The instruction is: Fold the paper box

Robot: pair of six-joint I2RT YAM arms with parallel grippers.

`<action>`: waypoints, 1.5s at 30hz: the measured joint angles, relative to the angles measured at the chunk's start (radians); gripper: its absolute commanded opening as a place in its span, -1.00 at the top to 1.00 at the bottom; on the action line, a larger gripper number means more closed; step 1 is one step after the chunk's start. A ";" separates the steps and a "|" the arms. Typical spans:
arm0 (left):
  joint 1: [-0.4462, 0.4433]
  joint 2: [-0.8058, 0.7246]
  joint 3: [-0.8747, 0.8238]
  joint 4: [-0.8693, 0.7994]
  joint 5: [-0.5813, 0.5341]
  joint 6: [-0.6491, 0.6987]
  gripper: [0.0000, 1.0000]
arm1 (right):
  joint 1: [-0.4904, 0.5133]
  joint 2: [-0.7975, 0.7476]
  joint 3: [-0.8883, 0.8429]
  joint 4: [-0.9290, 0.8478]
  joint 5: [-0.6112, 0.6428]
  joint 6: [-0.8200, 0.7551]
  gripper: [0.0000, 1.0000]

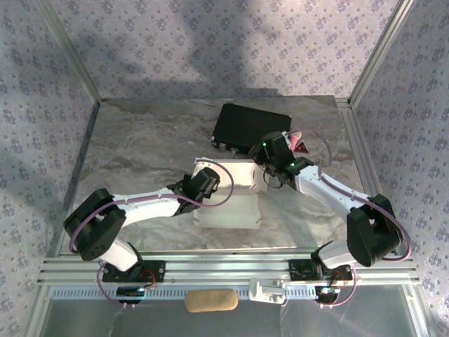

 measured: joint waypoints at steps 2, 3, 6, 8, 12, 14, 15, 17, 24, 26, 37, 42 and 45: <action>0.000 0.001 0.000 0.000 -0.001 0.000 1.00 | 0.010 0.000 -0.008 0.001 0.000 0.004 0.11; 0.000 0.003 0.000 0.000 -0.002 0.000 1.00 | 0.013 0.000 -0.012 0.003 0.000 0.008 0.12; -0.002 0.006 0.000 0.000 -0.003 0.000 1.00 | 0.019 0.000 -0.023 0.008 -0.001 0.019 0.11; -0.005 0.006 0.000 0.000 -0.004 0.000 1.00 | 0.021 0.002 -0.024 0.011 -0.004 0.026 0.12; -0.006 0.006 0.000 0.000 -0.006 0.000 1.00 | 0.021 0.006 -0.024 0.028 -0.010 0.044 0.17; -0.006 0.006 0.000 0.000 -0.006 0.000 1.00 | 0.021 0.016 -0.025 0.044 -0.019 0.056 0.20; -0.006 0.006 0.000 0.000 -0.007 0.000 1.00 | 0.021 0.019 -0.026 0.051 -0.024 0.062 0.22; -0.006 0.006 0.000 -0.001 -0.007 0.000 1.00 | 0.021 0.026 -0.036 0.077 -0.034 0.080 0.28; -0.006 0.006 0.000 -0.001 -0.010 0.000 1.00 | 0.021 0.027 -0.082 0.166 -0.057 0.161 0.58; -0.006 0.006 0.000 -0.002 -0.014 0.000 1.00 | 0.021 0.027 -0.092 0.189 -0.058 0.185 0.67; -0.006 0.005 0.000 -0.002 -0.023 0.000 1.00 | 0.026 -0.018 -0.150 0.237 -0.050 0.201 -0.04; -0.008 0.004 0.000 -0.003 -0.026 -0.003 1.00 | 0.090 -0.232 -0.242 0.179 0.053 0.087 -0.10; -0.011 0.001 0.000 -0.003 -0.029 -0.003 1.00 | 0.172 -0.356 -0.323 0.151 0.130 0.027 0.04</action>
